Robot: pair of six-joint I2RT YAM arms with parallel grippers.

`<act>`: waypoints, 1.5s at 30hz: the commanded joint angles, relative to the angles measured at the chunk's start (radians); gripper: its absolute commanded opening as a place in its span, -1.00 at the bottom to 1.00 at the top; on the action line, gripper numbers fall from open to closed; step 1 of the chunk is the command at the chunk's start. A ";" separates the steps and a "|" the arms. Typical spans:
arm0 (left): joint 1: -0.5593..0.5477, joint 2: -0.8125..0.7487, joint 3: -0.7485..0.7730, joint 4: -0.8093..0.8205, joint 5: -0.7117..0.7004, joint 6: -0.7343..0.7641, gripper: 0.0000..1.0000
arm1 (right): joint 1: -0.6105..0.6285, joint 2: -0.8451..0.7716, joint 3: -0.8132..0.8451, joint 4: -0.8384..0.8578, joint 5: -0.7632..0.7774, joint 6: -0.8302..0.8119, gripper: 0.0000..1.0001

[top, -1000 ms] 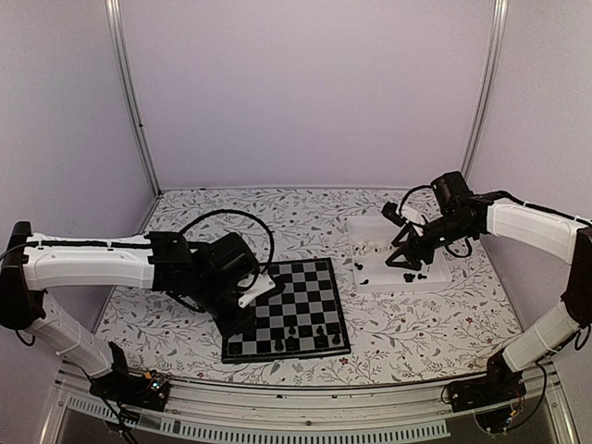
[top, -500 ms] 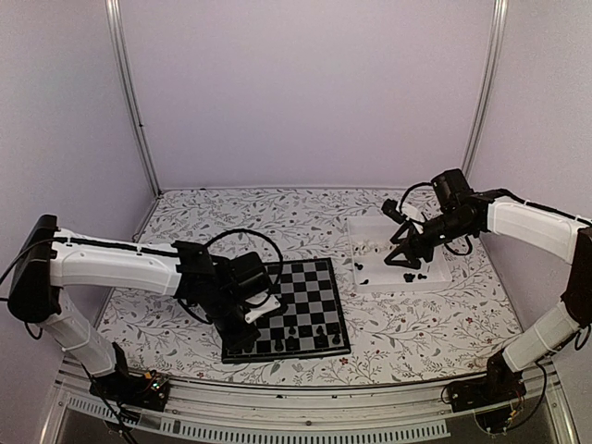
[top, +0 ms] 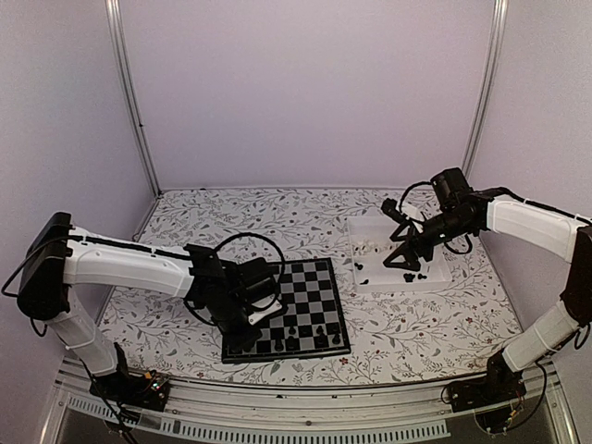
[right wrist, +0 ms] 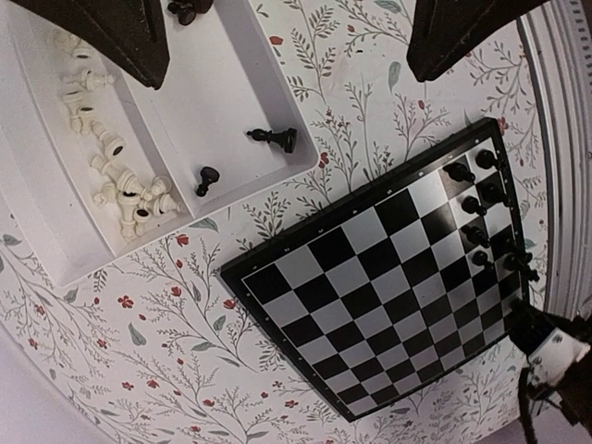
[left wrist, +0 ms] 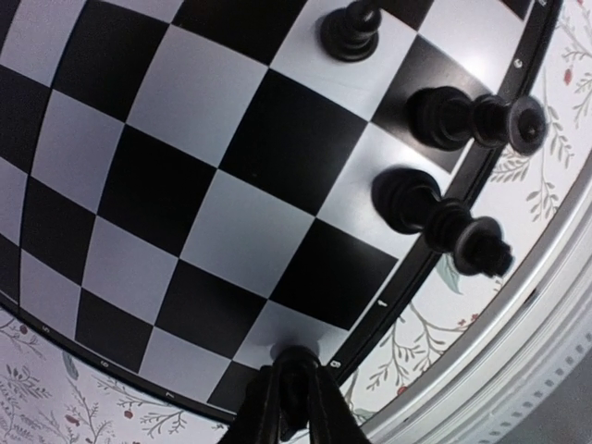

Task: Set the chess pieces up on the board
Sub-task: Place the chess piece on the chessboard, then pick up the chess piece from the storage box.

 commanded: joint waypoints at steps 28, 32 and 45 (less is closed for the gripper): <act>0.129 -0.153 0.157 0.617 -0.248 0.007 0.26 | -0.116 0.130 0.130 -0.112 0.308 0.016 -0.09; 0.171 -0.078 0.174 0.641 -0.138 -0.003 0.24 | -0.158 0.189 0.102 -0.160 0.381 -0.045 -0.29; 0.190 0.076 0.280 0.585 -0.023 0.032 0.22 | -0.196 0.363 0.138 -0.241 0.399 -0.030 -0.28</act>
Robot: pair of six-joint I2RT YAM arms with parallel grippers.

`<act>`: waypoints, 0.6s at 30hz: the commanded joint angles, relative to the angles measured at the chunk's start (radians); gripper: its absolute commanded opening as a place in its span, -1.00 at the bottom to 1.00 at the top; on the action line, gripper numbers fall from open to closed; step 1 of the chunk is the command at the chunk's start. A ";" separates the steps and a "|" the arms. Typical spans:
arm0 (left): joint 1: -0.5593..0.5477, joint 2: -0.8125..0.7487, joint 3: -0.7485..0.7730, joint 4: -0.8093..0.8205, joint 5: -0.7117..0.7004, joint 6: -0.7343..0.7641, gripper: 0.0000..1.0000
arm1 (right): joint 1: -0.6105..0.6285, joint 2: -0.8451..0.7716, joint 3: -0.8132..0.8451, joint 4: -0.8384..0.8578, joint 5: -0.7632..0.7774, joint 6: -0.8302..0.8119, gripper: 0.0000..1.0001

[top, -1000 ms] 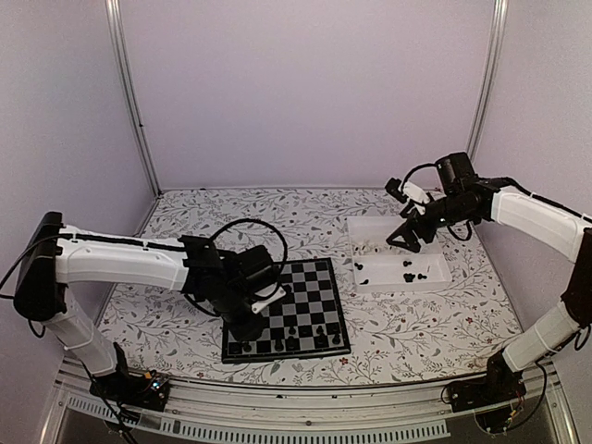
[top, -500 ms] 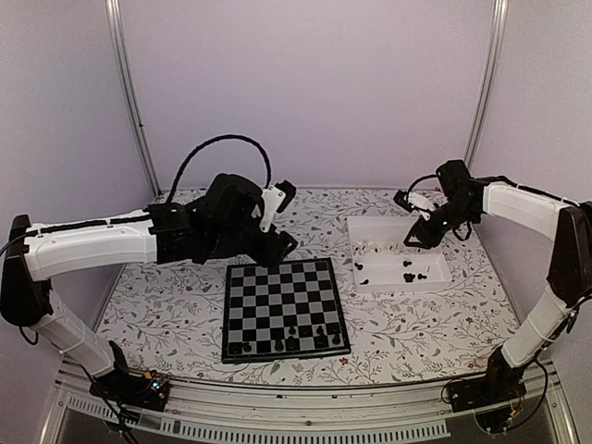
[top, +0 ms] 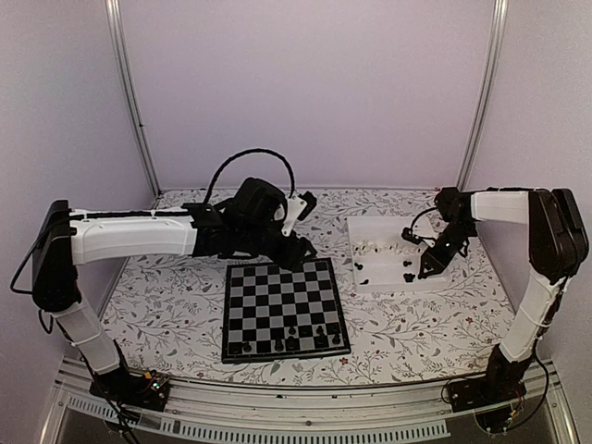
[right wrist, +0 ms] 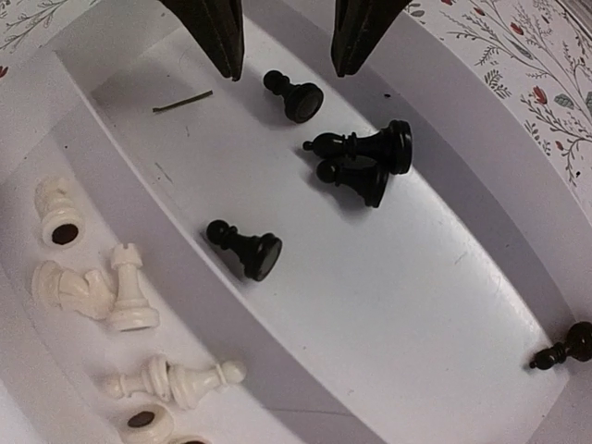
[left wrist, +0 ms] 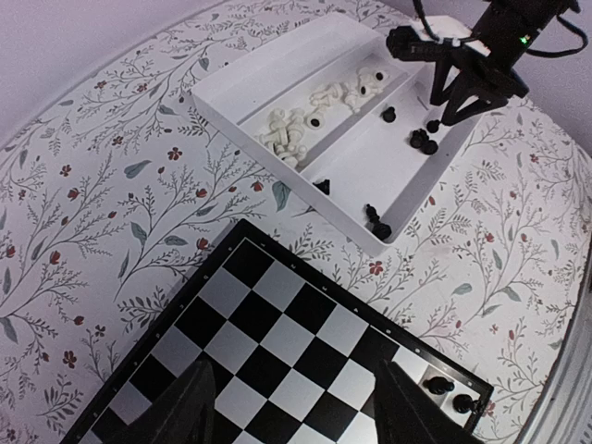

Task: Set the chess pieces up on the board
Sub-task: Pick up the chess piece from the storage box.

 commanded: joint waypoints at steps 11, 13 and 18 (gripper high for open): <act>0.027 0.027 0.028 0.024 0.098 0.000 0.19 | 0.002 0.151 0.080 -0.065 -0.033 0.052 -0.40; 0.029 0.030 0.025 0.028 0.102 -0.005 0.19 | 0.002 0.154 0.085 -0.056 -0.042 0.052 -0.57; 0.029 0.042 0.037 0.040 0.119 -0.009 0.17 | 0.001 0.148 0.133 -0.071 -0.102 0.060 -0.88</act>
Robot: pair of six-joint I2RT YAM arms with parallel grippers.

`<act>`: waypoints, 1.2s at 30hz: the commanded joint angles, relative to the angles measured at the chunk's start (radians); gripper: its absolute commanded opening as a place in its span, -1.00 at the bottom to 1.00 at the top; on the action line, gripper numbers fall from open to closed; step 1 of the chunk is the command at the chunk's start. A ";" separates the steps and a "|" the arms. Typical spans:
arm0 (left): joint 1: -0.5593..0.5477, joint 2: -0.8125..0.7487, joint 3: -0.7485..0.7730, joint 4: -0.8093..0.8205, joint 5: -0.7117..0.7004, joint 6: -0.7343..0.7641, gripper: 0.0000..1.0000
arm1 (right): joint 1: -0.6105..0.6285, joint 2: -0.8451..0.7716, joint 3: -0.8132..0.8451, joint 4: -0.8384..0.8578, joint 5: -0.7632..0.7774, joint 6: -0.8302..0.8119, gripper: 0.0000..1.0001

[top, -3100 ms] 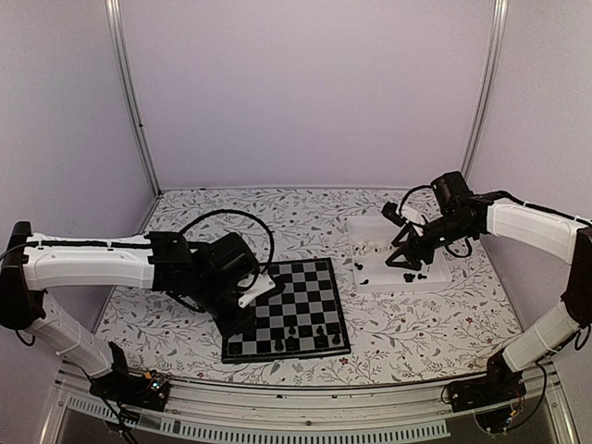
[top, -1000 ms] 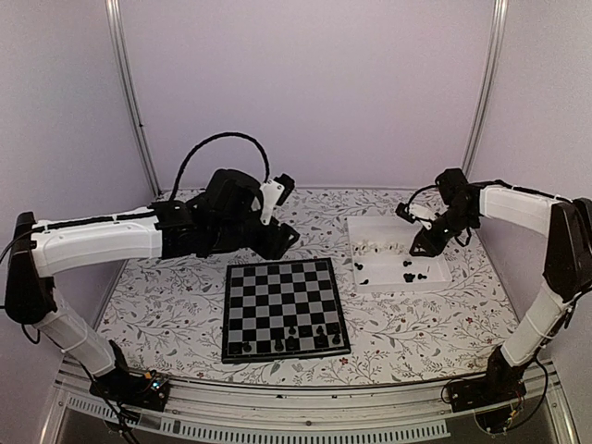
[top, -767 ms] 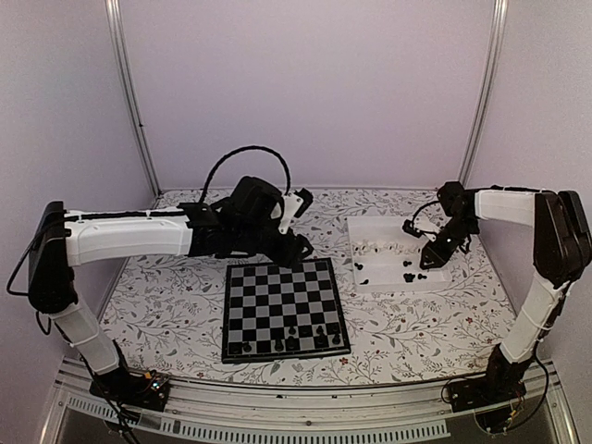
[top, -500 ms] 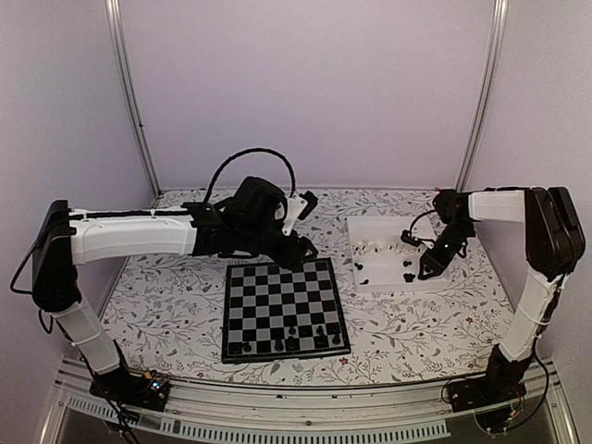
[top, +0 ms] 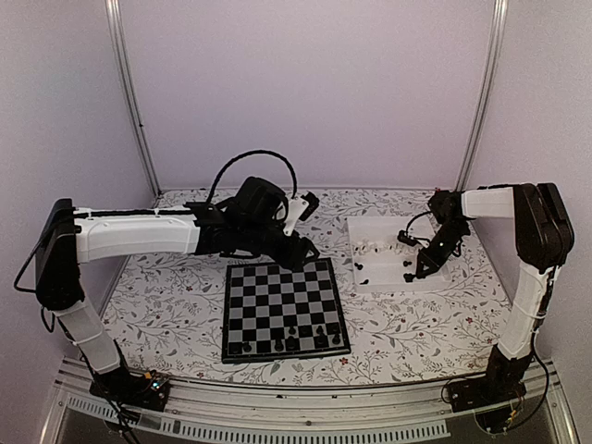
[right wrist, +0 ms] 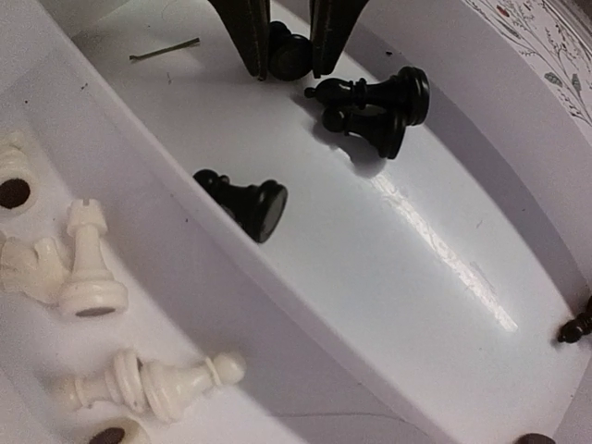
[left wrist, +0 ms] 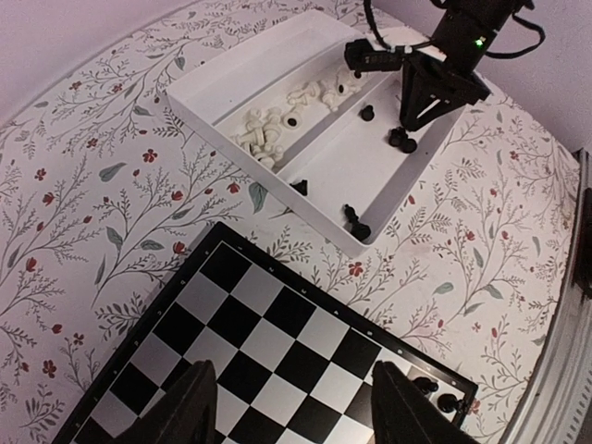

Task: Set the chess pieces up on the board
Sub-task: Pick up the chess piece from the storage box, then place the chess piece in the storage box.

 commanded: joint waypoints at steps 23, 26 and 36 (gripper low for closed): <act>0.021 0.134 0.122 0.191 0.156 -0.040 0.13 | 0.066 -0.130 0.210 -0.090 -0.339 0.058 -0.97; 0.021 0.131 0.108 0.173 0.138 -0.048 0.13 | 0.117 -0.116 0.183 -0.068 -0.202 0.030 -0.95; 0.021 0.053 0.008 0.139 0.071 -0.070 0.13 | 0.194 0.051 0.182 -0.058 -0.045 0.033 -0.94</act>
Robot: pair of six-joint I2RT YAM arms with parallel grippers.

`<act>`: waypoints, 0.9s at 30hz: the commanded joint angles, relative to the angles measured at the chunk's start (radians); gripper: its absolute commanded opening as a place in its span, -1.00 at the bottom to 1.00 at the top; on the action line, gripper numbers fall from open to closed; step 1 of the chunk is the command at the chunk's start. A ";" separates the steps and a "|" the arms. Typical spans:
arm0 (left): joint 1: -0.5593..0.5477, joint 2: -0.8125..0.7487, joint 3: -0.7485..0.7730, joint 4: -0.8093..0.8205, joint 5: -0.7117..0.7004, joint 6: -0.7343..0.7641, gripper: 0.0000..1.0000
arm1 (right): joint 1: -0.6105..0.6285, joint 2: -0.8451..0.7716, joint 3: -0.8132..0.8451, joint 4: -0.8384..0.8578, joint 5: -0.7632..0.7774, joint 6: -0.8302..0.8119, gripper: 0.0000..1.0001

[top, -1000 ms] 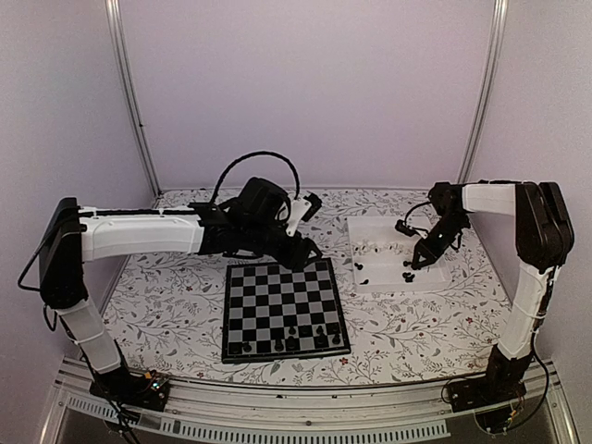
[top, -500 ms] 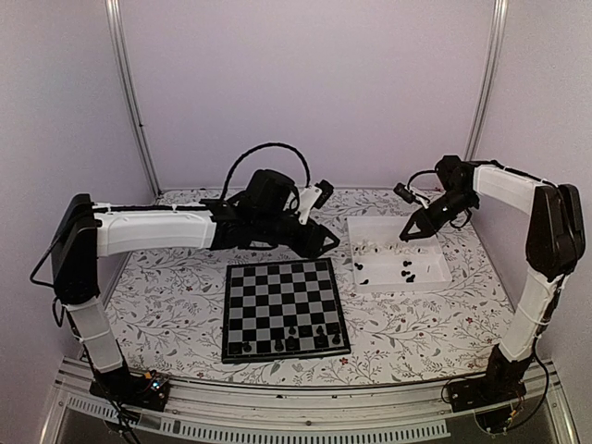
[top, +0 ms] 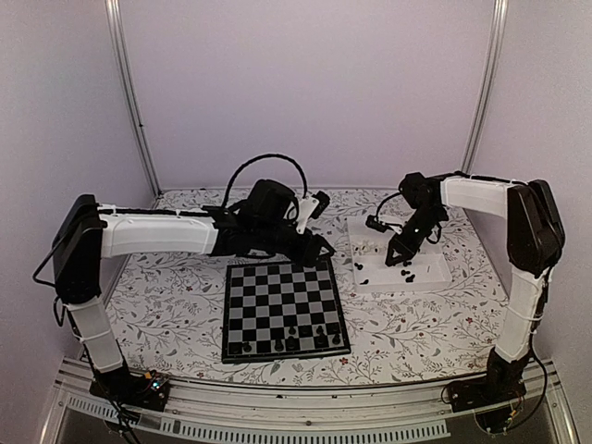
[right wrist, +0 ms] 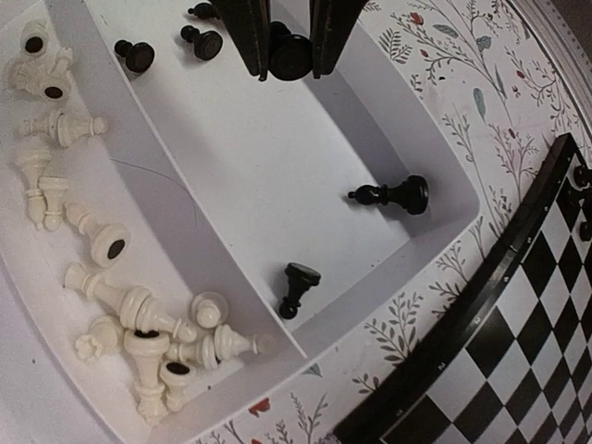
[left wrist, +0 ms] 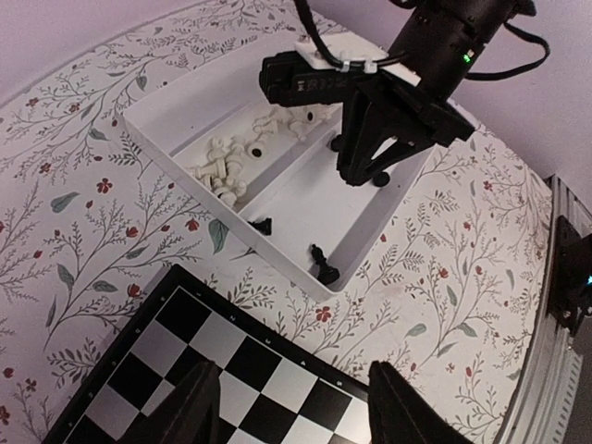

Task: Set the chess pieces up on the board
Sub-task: Place the chess piece in the storage box.

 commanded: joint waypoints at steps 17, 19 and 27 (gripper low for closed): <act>0.012 -0.139 -0.123 -0.053 -0.084 -0.046 0.13 | 0.135 0.316 0.245 0.033 0.038 0.096 -0.49; 0.012 -0.145 -0.130 -0.054 -0.086 -0.048 0.13 | 0.140 0.326 0.251 0.039 0.025 0.109 -0.41; 0.012 -0.135 -0.126 -0.053 -0.079 -0.060 0.13 | 0.158 0.330 0.233 0.093 0.041 0.171 -0.11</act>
